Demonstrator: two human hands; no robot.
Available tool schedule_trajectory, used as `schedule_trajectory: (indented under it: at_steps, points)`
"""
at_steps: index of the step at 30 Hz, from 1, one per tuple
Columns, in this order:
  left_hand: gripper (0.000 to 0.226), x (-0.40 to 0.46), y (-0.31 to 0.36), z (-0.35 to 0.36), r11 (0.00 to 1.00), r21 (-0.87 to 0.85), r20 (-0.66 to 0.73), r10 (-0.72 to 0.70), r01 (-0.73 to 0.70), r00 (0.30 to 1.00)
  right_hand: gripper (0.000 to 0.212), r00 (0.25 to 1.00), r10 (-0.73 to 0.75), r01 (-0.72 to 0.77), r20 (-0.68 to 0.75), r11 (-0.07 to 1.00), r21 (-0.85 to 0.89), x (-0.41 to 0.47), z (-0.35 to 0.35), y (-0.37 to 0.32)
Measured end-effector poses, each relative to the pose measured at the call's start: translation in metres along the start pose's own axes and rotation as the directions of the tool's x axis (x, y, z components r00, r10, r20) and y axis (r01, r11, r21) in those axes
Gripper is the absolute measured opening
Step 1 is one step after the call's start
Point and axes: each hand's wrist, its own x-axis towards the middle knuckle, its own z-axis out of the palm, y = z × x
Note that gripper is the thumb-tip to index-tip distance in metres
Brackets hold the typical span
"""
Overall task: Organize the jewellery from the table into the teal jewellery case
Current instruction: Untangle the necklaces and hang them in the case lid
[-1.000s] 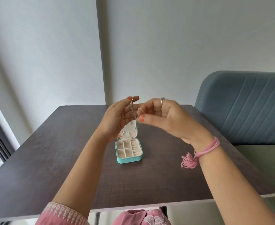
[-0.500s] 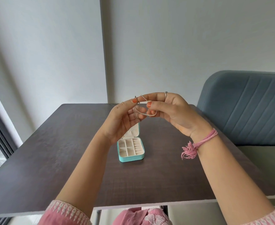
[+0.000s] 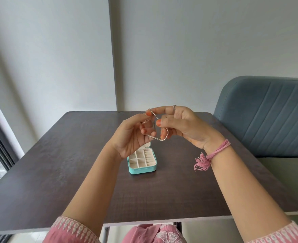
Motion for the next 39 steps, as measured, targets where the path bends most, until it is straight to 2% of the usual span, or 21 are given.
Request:
schedule_trajectory:
  at_steps: [2,6,11,14,18,23,26,31,36,39]
  points:
    - [0.009,-0.001,-0.001,-0.003,0.998,-0.052,0.064,-0.019,0.022,0.998,0.028,0.999,0.01,-0.008,-0.038,0.998,0.07,0.001,0.001,0.004]
    - [0.024,-0.002,-0.004,-0.007,0.986,-0.162,0.205,-0.007,0.041,0.979,0.022,0.991,0.05,-0.016,-0.125,0.966,0.258,0.003,0.004,0.014]
    - [0.043,-0.001,-0.008,-0.011,0.961,-0.275,0.282,0.043,0.038,0.959,0.024,0.989,0.087,-0.052,-0.115,0.96,0.276,-0.001,0.009,0.023]
    - [0.05,-0.002,-0.008,-0.013,0.961,-0.277,0.26,0.057,0.018,0.964,0.03,0.991,0.114,-0.099,-0.075,0.978,0.183,-0.006,0.007,0.025]
    - [0.053,-0.003,-0.008,-0.01,0.97,-0.243,0.244,0.044,0.017,0.969,0.017,0.982,0.158,-0.161,-0.106,0.987,-0.02,-0.009,0.004,0.028]
    - [0.045,-0.005,-0.011,0.0,0.99,-0.143,0.158,0.039,-0.017,0.987,0.018,0.966,0.103,-0.084,-0.238,0.992,0.089,-0.002,0.005,0.027]
    - [0.039,-0.005,-0.013,0.005,0.996,-0.075,0.075,0.054,-0.049,0.996,0.019,0.976,0.08,-0.054,-0.201,0.99,0.131,0.002,0.004,0.026]
    - [0.036,-0.003,-0.018,-0.001,0.984,0.16,-0.071,0.094,-0.081,0.993,0.019,0.984,0.08,-0.063,-0.16,0.992,0.108,0.008,0.005,0.038]
    - [0.024,0.0,-0.025,-0.008,0.987,0.147,-0.103,0.087,-0.071,0.991,0.037,0.98,0.102,-0.081,-0.173,0.989,0.123,0.01,0.007,0.048]
    - [0.024,0.0,-0.027,-0.007,0.989,0.119,-0.111,0.1,-0.087,0.989,0.035,0.975,0.083,-0.074,-0.208,0.996,0.053,0.009,0.008,0.05]
